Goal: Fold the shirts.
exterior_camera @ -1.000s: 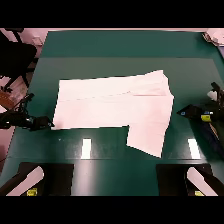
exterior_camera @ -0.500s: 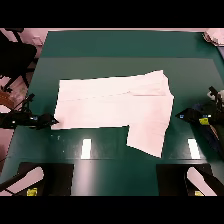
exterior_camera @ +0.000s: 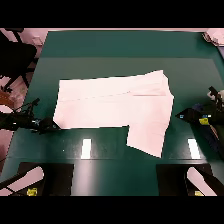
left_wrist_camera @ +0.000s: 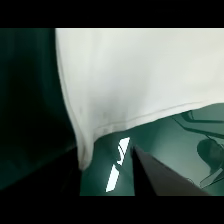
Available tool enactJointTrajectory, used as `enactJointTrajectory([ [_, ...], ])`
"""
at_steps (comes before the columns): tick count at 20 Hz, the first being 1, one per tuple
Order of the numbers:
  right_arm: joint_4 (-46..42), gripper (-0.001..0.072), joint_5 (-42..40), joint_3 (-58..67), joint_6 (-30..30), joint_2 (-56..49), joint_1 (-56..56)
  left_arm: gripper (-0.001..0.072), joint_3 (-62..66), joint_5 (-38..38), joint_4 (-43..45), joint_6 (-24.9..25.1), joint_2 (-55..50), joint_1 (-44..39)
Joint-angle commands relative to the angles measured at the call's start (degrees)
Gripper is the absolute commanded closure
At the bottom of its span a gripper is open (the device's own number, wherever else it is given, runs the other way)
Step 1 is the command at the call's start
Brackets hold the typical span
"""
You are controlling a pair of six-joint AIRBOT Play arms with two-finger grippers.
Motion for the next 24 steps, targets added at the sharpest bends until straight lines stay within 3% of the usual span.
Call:
enactJointTrajectory([
  [1,0.0,0.0084,-0.39,-0.02,0.02,0.04,-0.04,0.0315,0.07,0.13,5.99,-0.59,0.0,0.07],
  [2,0.0,0.0084,-0.44,-0.02,0.02,0.04,-0.04,0.0469,0.07,0.74,5.97,-0.55,0.0,0.07],
  [3,0.0,0.0084,-0.37,-0.02,0.02,0.04,-0.04,0.0533,0.07,1.44,5.97,-0.57,0.0,0.07],
  [7,0.04,0.0084,-0.37,-0.02,0.04,0.04,0.2,0.0529,0.07,3.3,5.97,-1.03,0.0,0.07],
  [8,0.04,0.0084,-0.37,-0.02,0.04,0.04,0.39,0.0502,0.07,3.28,5.97,-1.01,0.0,0.07],
  [9,0.02,0.0084,-0.35,-0.02,0.04,0.04,0.85,0.0304,0.07,3.17,5.97,-1.01,0.0,0.07],
  [10,0.02,0.0084,-0.42,-0.02,0.04,0.04,1.33,0.0225,0.07,3.08,5.97,-0.98,0.0,0.07],
  [24,-0.02,0.0085,-0.44,-0.02,0.0,0.04,2.99,0.0224,3.8,7.08,5.84,-2.91,0.52,0.07],
])
